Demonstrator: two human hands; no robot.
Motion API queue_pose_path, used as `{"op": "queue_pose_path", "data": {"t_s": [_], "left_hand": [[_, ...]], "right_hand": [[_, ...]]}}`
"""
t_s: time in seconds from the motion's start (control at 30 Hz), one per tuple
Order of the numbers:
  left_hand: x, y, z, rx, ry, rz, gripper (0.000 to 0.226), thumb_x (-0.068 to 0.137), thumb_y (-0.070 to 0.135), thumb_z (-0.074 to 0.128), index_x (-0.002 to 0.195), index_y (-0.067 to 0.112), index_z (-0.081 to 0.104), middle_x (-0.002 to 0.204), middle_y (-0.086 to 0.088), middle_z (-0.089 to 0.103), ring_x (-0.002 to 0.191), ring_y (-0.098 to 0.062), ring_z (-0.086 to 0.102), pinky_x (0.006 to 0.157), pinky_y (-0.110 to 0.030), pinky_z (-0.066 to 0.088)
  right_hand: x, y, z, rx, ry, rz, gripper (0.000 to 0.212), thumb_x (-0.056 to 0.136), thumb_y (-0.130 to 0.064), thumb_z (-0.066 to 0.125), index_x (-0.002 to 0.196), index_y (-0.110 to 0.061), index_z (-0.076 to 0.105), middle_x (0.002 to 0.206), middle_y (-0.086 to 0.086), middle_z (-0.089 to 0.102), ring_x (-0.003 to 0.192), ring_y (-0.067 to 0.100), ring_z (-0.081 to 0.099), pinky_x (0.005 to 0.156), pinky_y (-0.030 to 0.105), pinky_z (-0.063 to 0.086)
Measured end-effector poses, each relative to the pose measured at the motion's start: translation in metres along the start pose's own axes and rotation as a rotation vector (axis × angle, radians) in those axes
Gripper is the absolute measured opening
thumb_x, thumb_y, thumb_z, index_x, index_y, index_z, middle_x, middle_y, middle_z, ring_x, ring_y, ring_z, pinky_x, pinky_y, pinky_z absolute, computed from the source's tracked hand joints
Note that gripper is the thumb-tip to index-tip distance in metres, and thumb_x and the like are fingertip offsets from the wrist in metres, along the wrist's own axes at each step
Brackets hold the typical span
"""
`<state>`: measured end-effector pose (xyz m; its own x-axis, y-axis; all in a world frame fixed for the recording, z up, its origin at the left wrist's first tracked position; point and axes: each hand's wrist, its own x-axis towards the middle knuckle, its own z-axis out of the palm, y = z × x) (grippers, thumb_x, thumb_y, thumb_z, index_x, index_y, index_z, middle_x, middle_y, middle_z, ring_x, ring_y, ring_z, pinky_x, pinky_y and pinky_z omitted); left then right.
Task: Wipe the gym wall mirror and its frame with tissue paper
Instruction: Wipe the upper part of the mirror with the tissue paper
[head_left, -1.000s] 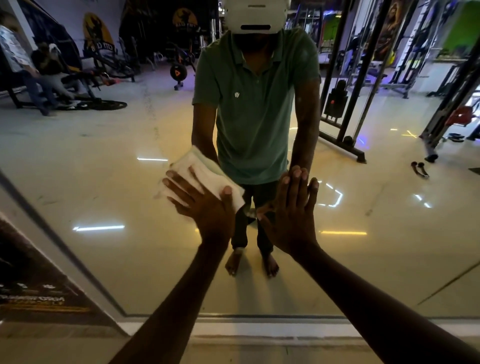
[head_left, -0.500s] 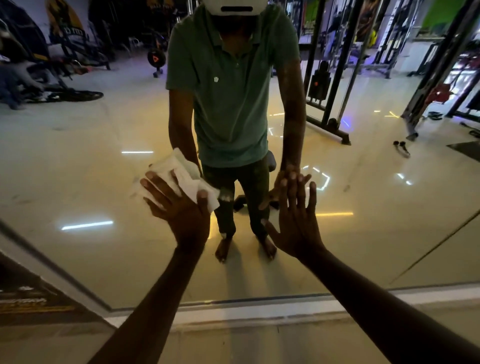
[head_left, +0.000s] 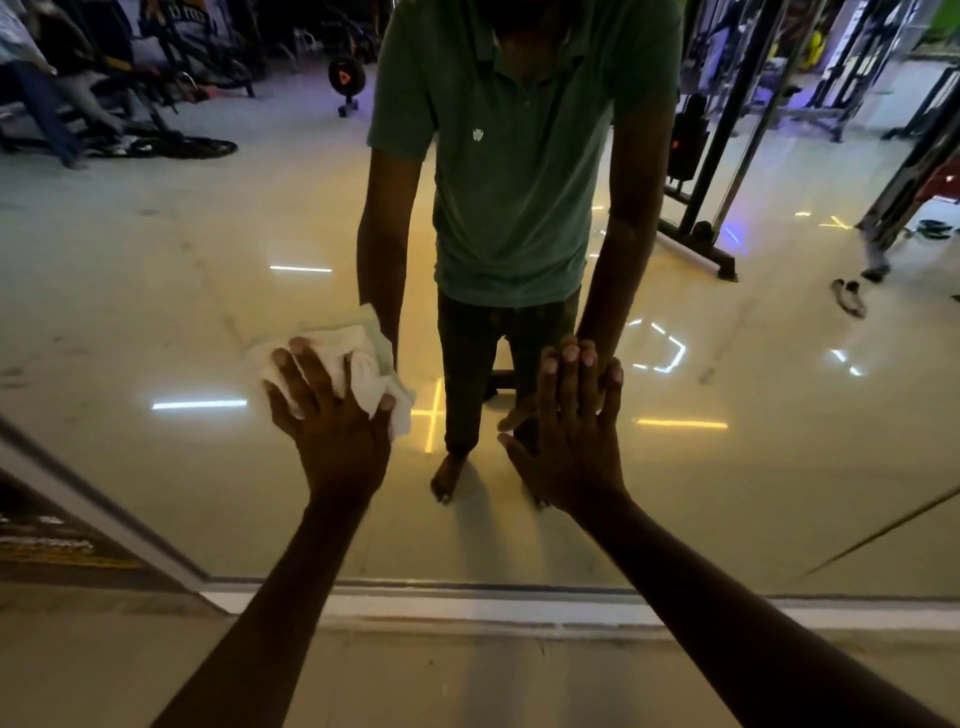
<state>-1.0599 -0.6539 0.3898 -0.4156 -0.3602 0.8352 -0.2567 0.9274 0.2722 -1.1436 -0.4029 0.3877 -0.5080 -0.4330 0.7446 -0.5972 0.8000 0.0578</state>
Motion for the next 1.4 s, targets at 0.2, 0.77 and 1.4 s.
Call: {"op": "queue_pose_path", "data": {"t_s": [0.2,0.77,1.4], "left_hand": [[-0.017,0.091,0.008,-0.183,-0.01,-0.022,0.087,0.105,0.065,0.027,0.162,0.016,-0.016,0.162,-0.033,0.008,0.15,-0.056,0.012,0.12,-0.07,0.008],[0.01,0.105,-0.001,0.006,-0.055,-0.1,0.102,0.096,0.062,0.054,0.159,-0.002,0.007,0.162,-0.033,0.01,0.15,-0.056,0.01,0.118,-0.075,0.012],[0.146,0.218,-0.058,0.015,0.015,0.333,0.083,0.106,0.062,0.022,0.163,0.015,-0.014,0.167,-0.023,-0.012,0.153,-0.049,0.003,0.12,-0.072,0.001]], "right_hand": [[0.0,-0.004,0.007,-0.011,0.049,0.012,0.11,0.092,-0.071,0.06,0.163,-0.005,0.008,0.174,0.015,-0.012,0.161,0.036,-0.005,0.129,0.057,-0.002],[-0.001,0.006,-0.017,0.032,-0.01,-0.046,0.094,0.096,-0.054,0.061,0.163,-0.004,0.02,0.172,0.018,0.009,0.162,0.034,0.006,0.13,0.055,0.002],[0.138,0.09,-0.139,-0.079,0.268,0.064,0.093,0.103,-0.063,0.037,0.159,0.007,0.016,0.168,0.031,0.008,0.16,0.037,-0.011,0.128,0.053,-0.01]]}}
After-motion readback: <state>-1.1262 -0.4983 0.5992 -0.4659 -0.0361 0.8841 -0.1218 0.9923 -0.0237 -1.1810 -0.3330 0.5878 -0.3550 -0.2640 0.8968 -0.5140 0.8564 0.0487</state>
